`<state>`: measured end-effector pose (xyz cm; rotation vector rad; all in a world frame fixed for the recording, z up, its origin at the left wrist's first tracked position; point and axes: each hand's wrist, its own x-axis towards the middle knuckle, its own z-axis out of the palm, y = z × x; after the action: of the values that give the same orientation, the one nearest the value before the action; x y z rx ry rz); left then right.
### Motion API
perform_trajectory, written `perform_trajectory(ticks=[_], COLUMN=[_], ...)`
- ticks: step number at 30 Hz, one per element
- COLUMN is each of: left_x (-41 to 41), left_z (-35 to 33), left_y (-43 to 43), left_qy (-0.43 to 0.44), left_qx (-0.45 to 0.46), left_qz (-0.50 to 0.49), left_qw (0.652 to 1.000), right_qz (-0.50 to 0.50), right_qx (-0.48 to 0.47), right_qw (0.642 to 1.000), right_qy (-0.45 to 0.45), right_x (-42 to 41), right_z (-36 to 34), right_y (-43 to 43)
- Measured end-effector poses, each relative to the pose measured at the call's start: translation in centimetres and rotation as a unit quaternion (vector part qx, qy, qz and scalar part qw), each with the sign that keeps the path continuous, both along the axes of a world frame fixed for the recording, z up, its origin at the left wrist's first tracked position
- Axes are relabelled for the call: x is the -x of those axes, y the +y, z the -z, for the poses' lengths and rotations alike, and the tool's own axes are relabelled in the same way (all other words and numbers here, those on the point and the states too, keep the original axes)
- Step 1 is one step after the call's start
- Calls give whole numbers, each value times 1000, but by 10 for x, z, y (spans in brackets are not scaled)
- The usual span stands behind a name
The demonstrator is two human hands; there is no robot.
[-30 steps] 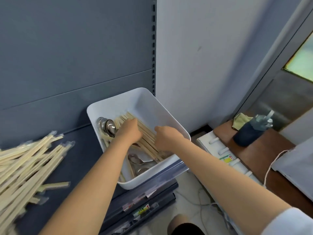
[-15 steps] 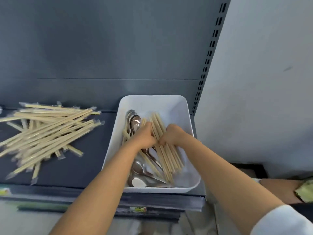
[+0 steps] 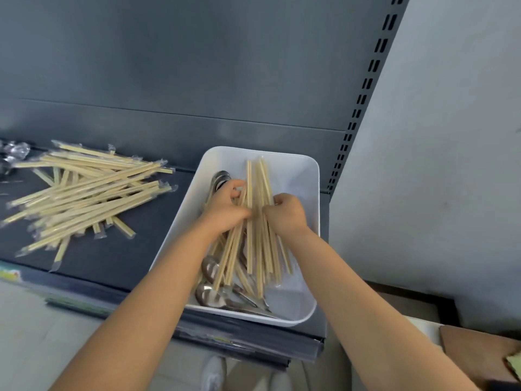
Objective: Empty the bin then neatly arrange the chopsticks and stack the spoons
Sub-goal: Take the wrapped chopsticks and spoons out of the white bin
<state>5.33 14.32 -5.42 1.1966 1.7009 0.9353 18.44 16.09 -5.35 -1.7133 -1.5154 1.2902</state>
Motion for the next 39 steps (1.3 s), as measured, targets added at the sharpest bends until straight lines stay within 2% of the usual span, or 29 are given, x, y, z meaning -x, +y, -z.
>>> perform_trajectory(ticks=[5, 9, 13, 14, 17, 20, 23, 26, 28, 30, 32, 34, 37, 39], left_x=[1, 0, -8, -10, -11, -15, -20, -23, -22, -22, -22, -22, -21, -20], left_z=[2, 3, 3, 3, 4, 7, 10, 13, 13, 14, 12, 14, 12, 8], left_y=[4, 5, 6, 6, 5, 0, -8, -9, -6, -3, -4, -3, -2, -4], left_qy=[3, 57, 40, 44, 53, 143, 228, 276, 252, 126, 13, 7, 74, 57], left_qx=[-25, -33, -23, -21, -5, 2, -21, -41, -23, 18, 64, 75, 67, 79], left_qz=[-10, -2, 40, 51, 69, 80, 107, 124, 106, 83, 60, 58, 67, 71], left_qw=[1000, 998, 998, 997, 996, 986, 968, 952, 962, 988, 996, 995, 993, 993], right_qz=[20, 31, 12, 12, 14, 2, 18, 65, 92, 107, 115, 110, 113, 93], right_qx=[71, 110, 149, 138, 81, 102, 126, 146, 170, 185, 194, 203, 200, 198], right_qw=[994, 985, 964, 967, 991, 994, 991, 980, 969, 963, 959, 958, 958, 955], right_qy=[80, 132, 222, 214, 109, 49, 50, 122, 152, 165, 169, 169, 173, 199], right_x=[5, 3, -2, -1, 3, 4, 2, 1, 1, 2, 4, 4, -1, -5], right_z=[-1, -10, -24, -24, -18, -16, -21, -24, -28, -32, -31, -36, -35, -28], right_y=[1, -4, -11, -12, -10, -13, -17, -16, -17, -19, -19, -21, -20, -16])
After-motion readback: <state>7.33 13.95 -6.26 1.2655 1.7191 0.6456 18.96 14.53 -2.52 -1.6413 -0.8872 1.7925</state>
